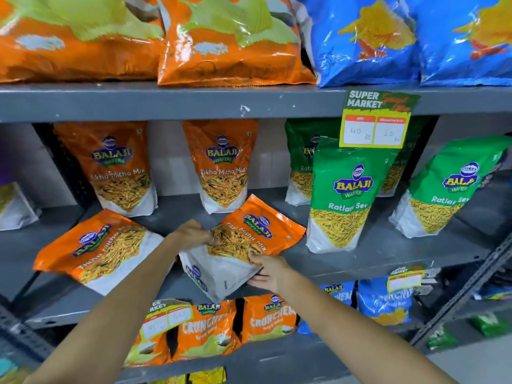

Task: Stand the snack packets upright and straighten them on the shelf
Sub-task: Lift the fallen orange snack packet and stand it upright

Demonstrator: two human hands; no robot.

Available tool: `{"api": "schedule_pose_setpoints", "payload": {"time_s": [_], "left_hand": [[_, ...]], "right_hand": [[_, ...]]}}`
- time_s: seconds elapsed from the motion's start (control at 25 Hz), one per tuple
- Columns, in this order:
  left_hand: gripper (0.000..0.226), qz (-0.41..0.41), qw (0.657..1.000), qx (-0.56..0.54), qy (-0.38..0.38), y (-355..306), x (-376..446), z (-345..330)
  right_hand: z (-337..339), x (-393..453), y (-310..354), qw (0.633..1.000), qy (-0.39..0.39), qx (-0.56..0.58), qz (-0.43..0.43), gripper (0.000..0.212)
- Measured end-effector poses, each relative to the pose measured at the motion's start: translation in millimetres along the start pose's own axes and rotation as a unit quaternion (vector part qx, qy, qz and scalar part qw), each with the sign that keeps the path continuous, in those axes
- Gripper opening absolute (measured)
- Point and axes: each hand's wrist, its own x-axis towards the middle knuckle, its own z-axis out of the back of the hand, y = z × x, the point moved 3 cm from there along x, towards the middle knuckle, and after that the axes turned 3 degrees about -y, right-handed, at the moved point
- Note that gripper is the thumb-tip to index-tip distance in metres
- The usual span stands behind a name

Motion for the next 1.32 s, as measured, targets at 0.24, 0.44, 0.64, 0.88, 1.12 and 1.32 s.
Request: {"api": "schedule_pose_setpoints", "payload": {"time_s": [0.24, 0.44, 0.64, 0.88, 1.12, 1.32], "left_hand": [[0.032, 0.028, 0.993, -0.113, -0.008, -1, -39, -15], [0.016, 0.023, 0.975, -0.216, -0.036, -6, -78, -24], [0.029, -0.007, 0.955, -0.281, -0.090, -16, -100, -24], [0.038, -0.054, 0.956, -0.251, -0.144, -9, -97, -26], [0.045, -0.097, 0.934, -0.294, -0.176, -5, -70, -29], [0.045, -0.095, 0.922, -0.326, -0.187, 0, -43, -41]], "right_hand": [[26, -12, 6, 0.998, -0.023, -0.022, 0.057, 0.028], [38, -28, 31, 0.979, 0.007, -0.094, 0.178, 0.017], [35, -37, 58, 0.957, 0.044, -0.141, 0.252, 0.022], [26, -28, 63, 0.948, 0.052, -0.159, 0.271, 0.025], [10, -10, 73, 0.934, 0.024, -0.154, 0.321, 0.031], [3, 12, 78, 0.922, -0.023, -0.183, 0.342, 0.035]]}}
